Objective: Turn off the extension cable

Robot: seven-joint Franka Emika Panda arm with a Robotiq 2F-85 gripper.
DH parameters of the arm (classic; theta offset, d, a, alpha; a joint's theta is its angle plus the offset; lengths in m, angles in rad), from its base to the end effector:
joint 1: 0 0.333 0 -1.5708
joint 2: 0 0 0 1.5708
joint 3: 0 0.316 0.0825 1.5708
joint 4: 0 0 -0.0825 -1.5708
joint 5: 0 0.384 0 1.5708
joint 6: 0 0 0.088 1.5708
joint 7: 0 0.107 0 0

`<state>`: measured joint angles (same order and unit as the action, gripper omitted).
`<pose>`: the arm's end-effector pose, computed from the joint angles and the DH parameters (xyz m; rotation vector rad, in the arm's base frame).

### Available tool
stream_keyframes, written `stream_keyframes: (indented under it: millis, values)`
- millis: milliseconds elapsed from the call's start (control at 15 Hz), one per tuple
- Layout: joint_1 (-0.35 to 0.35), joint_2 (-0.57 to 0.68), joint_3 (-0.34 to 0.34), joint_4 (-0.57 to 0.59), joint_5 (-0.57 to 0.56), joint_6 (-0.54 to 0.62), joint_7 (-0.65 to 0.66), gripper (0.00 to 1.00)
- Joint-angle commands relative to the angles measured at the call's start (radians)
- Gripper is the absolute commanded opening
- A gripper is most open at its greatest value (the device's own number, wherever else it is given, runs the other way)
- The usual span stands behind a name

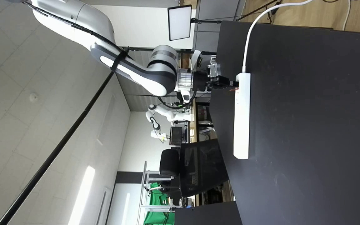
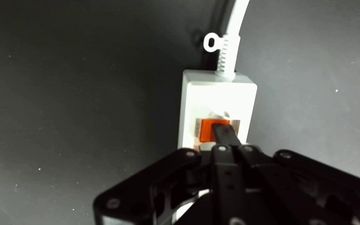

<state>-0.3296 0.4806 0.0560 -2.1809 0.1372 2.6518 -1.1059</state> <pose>0.5351 -0.1532 0.1649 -2.8766 -1.0576 -0.0754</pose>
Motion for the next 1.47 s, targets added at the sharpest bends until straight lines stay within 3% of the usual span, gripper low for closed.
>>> stream_keyframes:
  millis: [0, 267, 667, 933, 1000, 1067, 1200, 1400]
  values:
    - [0.027, 0.036, -0.021, 0.023, -0.029, 0.009, 0.047, 0.0]
    - [0.12, 0.046, -0.099, -0.002, -0.16, 0.092, 0.166, 0.0]
    - [0.274, 0.04, -0.239, -0.081, -0.43, 0.258, 0.468, 0.0]
    - [0.295, 0.021, -0.262, -0.175, -0.449, 0.426, 0.653, 0.0]
    - [0.324, 0.026, -0.299, -0.2, -0.459, 0.512, 0.714, 0.0]
    - [0.363, 0.035, -0.345, -0.218, -0.467, 0.587, 0.763, 0.0]
    - [0.527, 0.089, -0.524, -0.235, -0.419, 0.738, 0.81, 0.0]
    - [0.733, 0.216, -0.685, -0.252, -0.203, 0.849, 0.744, 0.0]
